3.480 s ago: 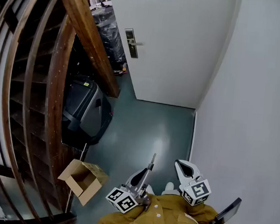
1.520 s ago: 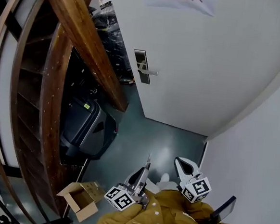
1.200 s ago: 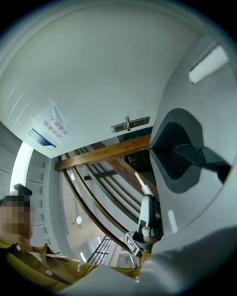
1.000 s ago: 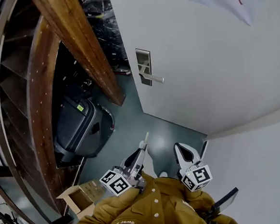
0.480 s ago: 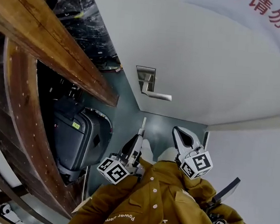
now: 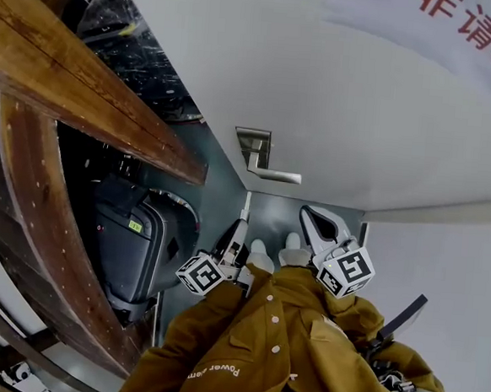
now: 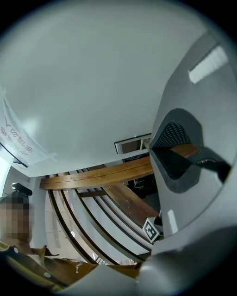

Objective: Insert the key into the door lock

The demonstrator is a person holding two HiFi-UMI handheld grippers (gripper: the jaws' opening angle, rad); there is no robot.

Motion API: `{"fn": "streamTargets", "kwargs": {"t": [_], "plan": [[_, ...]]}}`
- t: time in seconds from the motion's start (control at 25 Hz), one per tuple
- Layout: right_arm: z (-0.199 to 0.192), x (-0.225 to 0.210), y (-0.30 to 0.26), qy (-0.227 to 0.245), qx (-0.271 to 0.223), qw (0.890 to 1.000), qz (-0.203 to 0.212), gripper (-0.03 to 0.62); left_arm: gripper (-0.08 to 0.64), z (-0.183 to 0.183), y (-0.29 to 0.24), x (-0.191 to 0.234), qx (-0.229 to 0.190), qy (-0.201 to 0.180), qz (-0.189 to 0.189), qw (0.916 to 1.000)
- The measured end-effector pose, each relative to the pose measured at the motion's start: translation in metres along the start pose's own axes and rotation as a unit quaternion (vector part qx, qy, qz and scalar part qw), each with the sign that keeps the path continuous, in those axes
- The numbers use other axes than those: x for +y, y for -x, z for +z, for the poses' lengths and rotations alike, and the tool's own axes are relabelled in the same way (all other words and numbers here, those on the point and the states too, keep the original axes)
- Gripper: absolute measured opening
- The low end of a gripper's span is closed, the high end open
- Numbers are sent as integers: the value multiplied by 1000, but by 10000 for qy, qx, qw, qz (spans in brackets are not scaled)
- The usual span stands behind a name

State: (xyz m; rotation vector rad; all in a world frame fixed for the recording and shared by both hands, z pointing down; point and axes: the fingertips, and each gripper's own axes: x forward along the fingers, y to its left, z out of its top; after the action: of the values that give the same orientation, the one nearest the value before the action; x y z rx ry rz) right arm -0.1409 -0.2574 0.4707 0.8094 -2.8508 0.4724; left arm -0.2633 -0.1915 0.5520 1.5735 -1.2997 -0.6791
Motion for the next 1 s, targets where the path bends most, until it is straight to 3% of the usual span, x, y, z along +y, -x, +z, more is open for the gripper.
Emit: {"fn": "streamTargets", "kwargs": {"t": [0.2,0.32,0.44,0.8,1.0], "plan": [[7,-10,-1,14,-68,10000,15,6,25,-9,-36,25,217,571,79,9981],[8,-15,2,0,-91,10000,-1,6,25,-3,-49,38,239,649,196,9974],[9,-21,6,-26,-113,9999,-41,6,25,0,-63,41,183,992,69,9949],[9,-27,14,-52,-114,9999,-52,6,25,22,-93,27,23,1415,-256,9896],[10,-30,15,-66,-122,9999,-75,6,25,22,-101,30,46,1434,-205,9894]]}}
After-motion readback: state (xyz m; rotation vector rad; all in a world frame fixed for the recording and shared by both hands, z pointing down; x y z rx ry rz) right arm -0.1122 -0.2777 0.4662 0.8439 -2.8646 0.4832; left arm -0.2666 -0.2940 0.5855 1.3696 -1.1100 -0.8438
